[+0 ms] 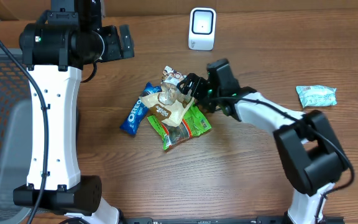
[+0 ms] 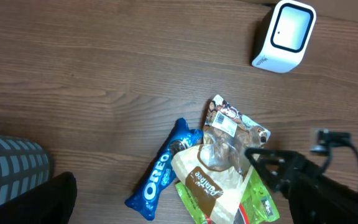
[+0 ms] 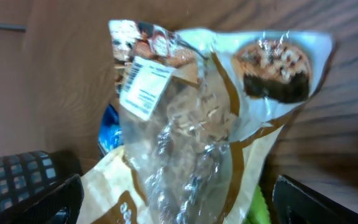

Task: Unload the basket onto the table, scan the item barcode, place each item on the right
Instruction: 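Reach the right gripper to the pile and grasp the dried mushroom bag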

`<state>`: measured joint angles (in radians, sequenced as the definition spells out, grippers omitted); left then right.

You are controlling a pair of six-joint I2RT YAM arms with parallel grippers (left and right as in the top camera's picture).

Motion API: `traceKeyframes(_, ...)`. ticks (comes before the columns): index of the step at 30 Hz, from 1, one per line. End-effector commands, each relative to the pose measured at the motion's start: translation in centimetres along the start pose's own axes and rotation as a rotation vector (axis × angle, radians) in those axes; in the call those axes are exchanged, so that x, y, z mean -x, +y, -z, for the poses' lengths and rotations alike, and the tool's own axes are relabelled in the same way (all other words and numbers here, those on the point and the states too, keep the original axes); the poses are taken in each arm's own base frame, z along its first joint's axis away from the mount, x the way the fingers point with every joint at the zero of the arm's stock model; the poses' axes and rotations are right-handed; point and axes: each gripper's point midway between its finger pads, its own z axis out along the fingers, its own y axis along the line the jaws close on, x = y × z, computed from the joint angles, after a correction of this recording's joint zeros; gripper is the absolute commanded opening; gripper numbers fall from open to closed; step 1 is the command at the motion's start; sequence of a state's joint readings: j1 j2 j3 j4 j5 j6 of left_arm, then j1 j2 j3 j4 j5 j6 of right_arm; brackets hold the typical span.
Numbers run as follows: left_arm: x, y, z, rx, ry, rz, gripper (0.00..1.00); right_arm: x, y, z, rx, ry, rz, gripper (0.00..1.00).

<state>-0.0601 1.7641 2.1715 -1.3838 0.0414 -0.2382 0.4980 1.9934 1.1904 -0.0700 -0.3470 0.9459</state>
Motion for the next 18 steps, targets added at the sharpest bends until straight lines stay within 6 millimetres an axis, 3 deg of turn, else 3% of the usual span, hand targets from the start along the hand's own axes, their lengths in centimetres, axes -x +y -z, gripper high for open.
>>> traceKeyframes(1,0.0,-0.3,0.0,-0.007,-0.001,0.015,1.0,-1.0,-1.5,-2.1,-0.034,0.018,-0.077,0.98)
traceKeyframes(4,0.0,-0.3,0.0,-0.007,-0.001,0.015,1.0,-1.0,-2.0,-3.6,-0.019,0.015,-0.071,0.96)
traceKeyframes(9,0.0,-0.3,0.0,-0.007,-0.001,0.015,1.0,0.1,-0.5,-5.0,0.08,-0.042,-0.024,0.86)
traceKeyframes(13,0.0,-0.3,0.0,-0.007,-0.001,0.015,1.0,-0.7,-1.2,-6.2,0.052,-0.057,-0.012,0.77)
traceKeyframes(14,0.0,-0.3,0.0,-0.007,-0.001,0.015,1.0,-1.2,-1.4,-6.7,0.048,-0.052,-0.007,0.7)
traceKeyframes(15,0.0,-0.3,0.0,-0.007,-0.001,0.015,1.0,-1.8,-1.6,-7.2,0.046,-0.042,-0.002,0.55)
traceKeyframes(16,0.0,-0.3,0.0,-0.007,-0.001,0.015,1.0,-2.3,-1.7,-7.6,0.044,-0.03,0.002,0.23)
traceKeyframes(17,0.0,-0.3,0.0,-0.007,-0.001,0.015,1.0,-2.7,-1.7,-7.7,0.048,-0.014,0.005,0.08)
traceKeyframes(18,0.0,-0.3,0.0,-0.007,-0.001,0.015,1.0,-3.0,-1.5,-7.6,0.057,0.002,0.013,0.06)
